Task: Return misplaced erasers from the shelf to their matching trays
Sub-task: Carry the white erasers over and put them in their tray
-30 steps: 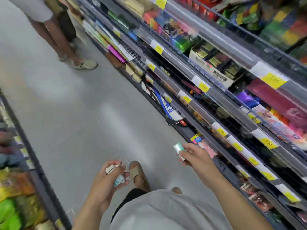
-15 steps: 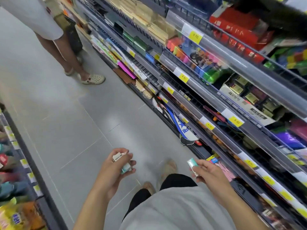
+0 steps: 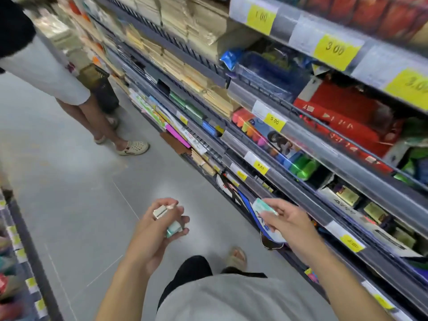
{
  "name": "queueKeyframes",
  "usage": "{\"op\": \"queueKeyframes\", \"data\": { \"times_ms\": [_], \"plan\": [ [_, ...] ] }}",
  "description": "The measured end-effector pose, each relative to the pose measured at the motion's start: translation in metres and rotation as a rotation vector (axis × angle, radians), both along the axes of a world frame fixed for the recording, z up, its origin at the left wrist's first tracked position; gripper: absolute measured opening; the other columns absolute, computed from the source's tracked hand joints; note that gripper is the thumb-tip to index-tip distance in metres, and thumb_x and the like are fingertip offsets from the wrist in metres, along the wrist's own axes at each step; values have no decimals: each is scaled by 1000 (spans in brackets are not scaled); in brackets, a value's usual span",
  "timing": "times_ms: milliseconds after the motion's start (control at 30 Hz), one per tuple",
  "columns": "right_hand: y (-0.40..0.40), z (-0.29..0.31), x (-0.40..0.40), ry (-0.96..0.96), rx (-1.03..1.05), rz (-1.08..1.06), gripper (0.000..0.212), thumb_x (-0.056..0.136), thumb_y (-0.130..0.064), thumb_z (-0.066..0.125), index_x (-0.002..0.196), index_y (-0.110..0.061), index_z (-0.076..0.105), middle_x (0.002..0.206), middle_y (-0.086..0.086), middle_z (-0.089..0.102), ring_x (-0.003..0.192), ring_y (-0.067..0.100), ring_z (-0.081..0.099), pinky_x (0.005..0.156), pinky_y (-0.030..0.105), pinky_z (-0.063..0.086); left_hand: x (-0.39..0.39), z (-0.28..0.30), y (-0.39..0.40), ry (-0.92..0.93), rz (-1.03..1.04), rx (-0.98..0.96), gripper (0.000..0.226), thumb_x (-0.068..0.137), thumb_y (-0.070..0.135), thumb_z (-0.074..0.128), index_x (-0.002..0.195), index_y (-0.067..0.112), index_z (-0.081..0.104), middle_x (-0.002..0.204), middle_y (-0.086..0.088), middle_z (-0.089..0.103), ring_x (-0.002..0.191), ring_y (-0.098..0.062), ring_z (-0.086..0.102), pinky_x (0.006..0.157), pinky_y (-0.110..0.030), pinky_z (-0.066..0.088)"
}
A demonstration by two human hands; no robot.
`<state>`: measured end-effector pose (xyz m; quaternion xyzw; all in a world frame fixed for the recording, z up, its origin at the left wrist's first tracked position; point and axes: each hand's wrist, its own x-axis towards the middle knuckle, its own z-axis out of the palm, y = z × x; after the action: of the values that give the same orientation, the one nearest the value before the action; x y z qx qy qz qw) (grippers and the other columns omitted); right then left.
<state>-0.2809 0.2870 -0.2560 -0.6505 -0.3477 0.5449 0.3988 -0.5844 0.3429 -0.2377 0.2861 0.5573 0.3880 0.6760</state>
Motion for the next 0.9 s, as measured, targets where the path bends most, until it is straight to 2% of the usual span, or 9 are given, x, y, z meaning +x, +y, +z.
{"op": "queueKeyframes", "data": {
  "times_ms": [133, 233, 300, 400, 533, 600, 667, 767, 900],
  "plan": [
    [43, 56, 7, -52, 162, -55, 27, 86, -15, 78, 98, -38, 71, 102, -11, 76, 84, 5, 73, 68, 12, 52, 31, 44, 70, -48, -124, 131, 22, 86, 5, 79, 92, 24, 71, 89, -8, 70, 83, -27, 74, 67, -34, 60],
    [63, 97, 6, -124, 289, -110, 24, 86, -16, 78, 101, -34, 72, 103, -7, 77, 95, 12, 73, 80, 22, 57, 56, 81, 121, -100, -233, 259, 21, 84, 7, 80, 93, 22, 70, 90, -10, 71, 82, -27, 74, 65, -33, 59],
    [71, 125, 2, -167, 330, -155, 22, 84, -25, 78, 104, -33, 73, 102, -4, 77, 93, 16, 73, 79, 27, 58, 72, 109, 150, -149, -315, 339, 21, 80, 10, 83, 93, 21, 70, 88, -11, 69, 80, -28, 74, 62, -33, 59],
    [79, 166, -2, -195, 395, -237, 25, 82, -25, 78, 106, -30, 75, 101, -2, 78, 80, 7, 70, 70, 18, 53, 94, 150, 186, -233, -462, 443, 20, 81, 13, 83, 93, 24, 71, 85, -9, 70, 78, -25, 74, 58, -31, 58],
    [80, 215, -8, -286, 463, -311, 30, 79, -26, 77, 107, -36, 75, 103, -13, 76, 89, 6, 71, 76, 14, 52, 124, 200, 217, -353, -653, 566, 24, 76, 23, 83, 96, 24, 69, 84, -5, 70, 78, -24, 73, 59, -32, 58],
    [81, 236, -8, -384, 497, -366, 27, 79, -29, 77, 104, -39, 76, 86, -21, 70, 77, -1, 64, 70, 10, 47, 138, 219, 227, -402, -730, 620, 22, 76, 23, 82, 94, 25, 70, 83, -4, 71, 77, -24, 73, 58, -32, 57],
    [81, 254, -6, -455, 540, -406, 25, 83, -24, 76, 105, -38, 76, 73, -20, 65, 67, -1, 60, 64, 7, 44, 150, 232, 236, -444, -785, 661, 20, 76, 22, 82, 93, 26, 71, 86, -3, 70, 79, -24, 74, 58, -31, 57],
    [91, 279, 2, -489, 641, -417, 29, 90, -8, 71, 109, -29, 74, 73, -15, 67, 68, 3, 60, 64, 11, 45, 161, 248, 251, -482, -830, 703, 18, 78, 21, 81, 93, 27, 72, 86, -2, 69, 81, -24, 74, 59, -32, 58],
    [123, 304, 18, -583, 682, -386, 28, 93, -6, 69, 109, -27, 74, 90, 6, 70, 74, 14, 58, 66, 27, 49, 166, 259, 272, -489, -812, 720, 20, 77, 21, 81, 93, 27, 72, 86, 0, 70, 81, -23, 75, 60, -32, 59]
  ]
}}
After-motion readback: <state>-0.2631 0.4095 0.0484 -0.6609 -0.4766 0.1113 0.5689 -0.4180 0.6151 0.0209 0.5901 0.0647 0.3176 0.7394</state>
